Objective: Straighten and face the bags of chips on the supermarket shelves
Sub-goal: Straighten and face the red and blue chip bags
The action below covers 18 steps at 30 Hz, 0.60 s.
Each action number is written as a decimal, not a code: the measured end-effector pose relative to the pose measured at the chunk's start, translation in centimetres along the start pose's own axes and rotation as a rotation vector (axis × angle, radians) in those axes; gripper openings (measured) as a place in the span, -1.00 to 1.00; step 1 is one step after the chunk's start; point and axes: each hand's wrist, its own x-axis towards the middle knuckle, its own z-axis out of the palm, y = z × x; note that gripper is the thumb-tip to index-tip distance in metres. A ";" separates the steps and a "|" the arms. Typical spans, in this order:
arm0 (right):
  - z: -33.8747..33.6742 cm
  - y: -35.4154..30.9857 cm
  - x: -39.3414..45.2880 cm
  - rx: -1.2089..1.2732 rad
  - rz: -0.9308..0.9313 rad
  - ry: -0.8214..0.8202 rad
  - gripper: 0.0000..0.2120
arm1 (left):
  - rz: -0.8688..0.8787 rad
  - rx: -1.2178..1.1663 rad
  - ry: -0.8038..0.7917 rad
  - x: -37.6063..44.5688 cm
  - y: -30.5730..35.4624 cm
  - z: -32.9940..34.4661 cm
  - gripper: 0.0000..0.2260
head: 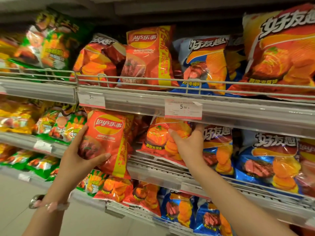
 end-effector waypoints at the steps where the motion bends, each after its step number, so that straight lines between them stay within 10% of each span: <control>1: 0.8 0.3 0.2 -0.026 -0.004 -0.009 -0.25 | -0.006 -0.022 -0.016 -0.1 -0.2 -0.2 -0.06; 18: 0.4 0.7 -1.9 -0.001 0.017 -0.359 -0.20 | 0.021 -0.244 0.008 -4.8 -0.1 6.9 -0.12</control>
